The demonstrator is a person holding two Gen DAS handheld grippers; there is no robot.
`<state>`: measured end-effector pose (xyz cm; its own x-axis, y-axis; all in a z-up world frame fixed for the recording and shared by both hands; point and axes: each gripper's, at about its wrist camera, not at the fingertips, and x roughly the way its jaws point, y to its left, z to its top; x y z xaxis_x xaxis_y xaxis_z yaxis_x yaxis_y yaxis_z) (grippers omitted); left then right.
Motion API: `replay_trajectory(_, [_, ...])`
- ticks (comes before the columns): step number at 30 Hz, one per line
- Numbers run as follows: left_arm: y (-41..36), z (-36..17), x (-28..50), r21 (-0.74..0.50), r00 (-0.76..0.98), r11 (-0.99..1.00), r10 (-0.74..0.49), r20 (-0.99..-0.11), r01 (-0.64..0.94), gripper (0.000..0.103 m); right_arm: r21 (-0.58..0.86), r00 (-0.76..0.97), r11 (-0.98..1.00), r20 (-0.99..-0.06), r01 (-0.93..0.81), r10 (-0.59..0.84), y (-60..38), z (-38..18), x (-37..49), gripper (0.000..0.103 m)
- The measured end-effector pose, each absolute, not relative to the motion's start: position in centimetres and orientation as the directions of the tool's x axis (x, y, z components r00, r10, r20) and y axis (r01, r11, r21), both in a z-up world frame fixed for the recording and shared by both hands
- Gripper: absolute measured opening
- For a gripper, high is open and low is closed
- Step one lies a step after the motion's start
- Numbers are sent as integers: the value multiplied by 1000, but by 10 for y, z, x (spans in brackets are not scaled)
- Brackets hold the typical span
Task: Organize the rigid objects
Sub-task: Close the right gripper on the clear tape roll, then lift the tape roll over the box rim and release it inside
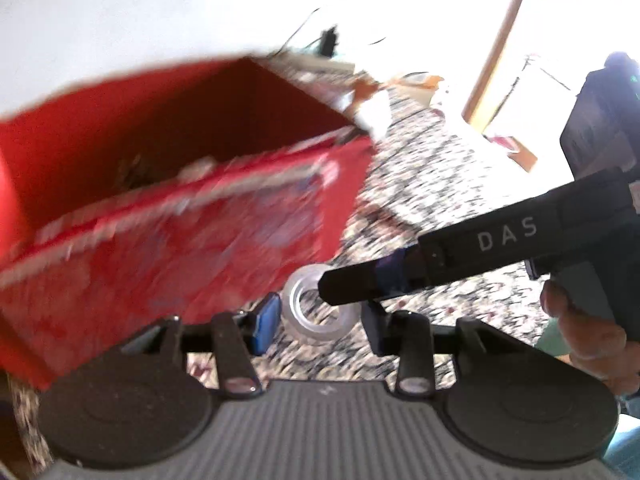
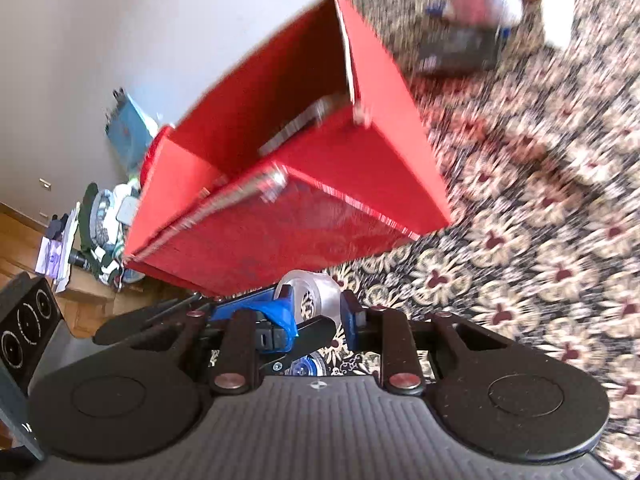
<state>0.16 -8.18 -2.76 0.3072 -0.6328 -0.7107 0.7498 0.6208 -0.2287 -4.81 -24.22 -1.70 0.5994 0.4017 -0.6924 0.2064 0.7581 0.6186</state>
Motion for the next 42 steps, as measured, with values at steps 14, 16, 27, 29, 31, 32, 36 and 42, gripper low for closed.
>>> replay_trajectory(14, [-76, 61, 34, -148, 444, 605, -709, -549, 783, 39, 542, 761, 840, -557, 28, 334, -255, 65, -14, 6])
replay_trajectory(16, [-73, 67, 46, -128, 482, 638, -684, -547, 759, 39, 537, 757, 844, -545, -15, 360, -251, 67, 8, 6])
replay_trajectory(27, [-52, 35, 141, -89, 556, 791, -500, -664, 605, 40, 544, 628, 832, -612, -108, 481, -209, 31, 130, 6])
replay_trajectory(29, [-50, 25, 156, -87, 551, 814, -463, -694, 575, 40, 548, 605, 831, -630, -98, 487, -202, 20, 145, 6])
replay_trajectory(31, [-48, 15, 165, -80, 548, 831, -432, -717, 551, 40, 553, 585, 828, -644, -89, 493, -196, 9, 155, 6])
replay_trajectory(32, [-49, 11, 170, -79, 545, 837, -421, -725, 542, 40, 556, 577, 827, -649, -84, 495, -195, 5, 160, 6])
replay_trajectory(36, [-49, -5, 187, -76, 529, 859, -379, -759, 506, 40, 563, 557, 824, -666, -61, 497, -192, -11, 174, 6])
replay_trajectory(42, [-55, -15, 197, -6, 519, 895, -264, -813, 446, 41, 485, 580, 873, -696, -58, 425, -183, -23, 177, 7])
